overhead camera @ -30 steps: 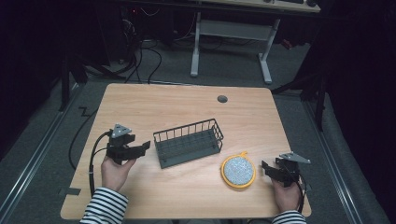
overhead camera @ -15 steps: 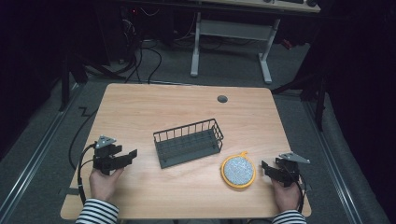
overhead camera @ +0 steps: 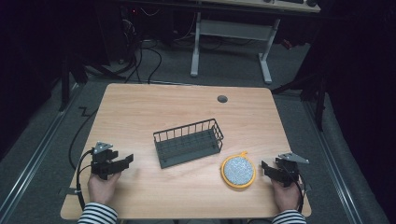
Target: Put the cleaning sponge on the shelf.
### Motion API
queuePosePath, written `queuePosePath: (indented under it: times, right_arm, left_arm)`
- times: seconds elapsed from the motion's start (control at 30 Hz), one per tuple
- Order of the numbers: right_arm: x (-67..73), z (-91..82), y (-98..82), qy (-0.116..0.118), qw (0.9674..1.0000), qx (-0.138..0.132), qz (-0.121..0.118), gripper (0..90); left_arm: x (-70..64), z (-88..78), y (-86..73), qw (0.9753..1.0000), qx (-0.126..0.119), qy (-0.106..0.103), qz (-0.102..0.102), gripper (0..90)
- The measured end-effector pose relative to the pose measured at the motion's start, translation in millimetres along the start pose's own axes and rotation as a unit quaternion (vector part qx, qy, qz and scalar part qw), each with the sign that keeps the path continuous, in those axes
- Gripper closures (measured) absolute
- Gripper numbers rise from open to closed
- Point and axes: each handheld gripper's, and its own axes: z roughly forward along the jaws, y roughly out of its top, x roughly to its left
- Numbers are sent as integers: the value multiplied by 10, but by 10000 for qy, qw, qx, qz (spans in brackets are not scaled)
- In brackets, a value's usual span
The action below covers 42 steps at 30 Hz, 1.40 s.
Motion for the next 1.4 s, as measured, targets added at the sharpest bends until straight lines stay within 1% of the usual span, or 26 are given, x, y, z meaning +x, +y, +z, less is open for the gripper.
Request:
queuePosePath:
  times: [0.07,0.13,0.3,0.33,0.37,0.4,0.47,0.53,0.73,0.8,0.93,1.03,1.17,1.23,1.33,1.4]
  right_arm:
    - [0,-4,0,3,10000,19,41,354]
    - [-3,-2,1,-1,10000,11,0,357]
    - [1,-4,0,3,10000,20,53,359]
    - [1,-4,0,3,10000,20,53,359]
    - [1,-4,0,5,10000,20,57,359]
    - [1,-4,0,2,10000,19,51,359]
    - [-1,1,0,-2,10000,-3,-1,359]
    - [6,-2,1,-17,10000,26,9,360]
    - [17,1,0,-49,10000,25,-14,360]
    - [20,2,1,-62,10000,25,-31,360]
    - [16,3,1,-53,10000,24,-37,361]
    - [18,3,2,-55,10000,30,-52,359]
    - [20,1,1,-51,10000,36,-62,360]
    - [30,-7,-5,1,9999,28,-161,363]
    - [29,-6,-4,28,9999,34,-152,360]
    - [20,-15,23,73,9999,144,-56,371]
  left_arm:
    - [-8,35,-26,9999,58,88,87,318]
    - [-7,69,-48,9997,100,145,142,318]
    - [-2,142,-91,9991,80,375,161,313]
    - [-2,142,-91,9991,80,375,161,310]
    - [-1,162,-100,9987,65,459,191,309]
    - [-1,162,-100,9987,65,459,191,309]
    - [2,188,-110,9982,56,546,224,307]
    - [5,202,-118,9977,55,623,256,307]
    - [10,217,-134,9974,20,680,257,307]
    - [15,226,-159,9956,-29,826,443,309]
    - [31,216,-166,9954,-28,869,399,293]
    - [36,215,-168,9949,-37,960,310,279]
    - [37,212,-170,9947,-37,986,287,277]
    - [36,212,-170,9947,-36,989,286,277]
    - [37,212,-170,9947,-35,985,282,277]
    - [37,210,-173,9947,-41,995,270,277]
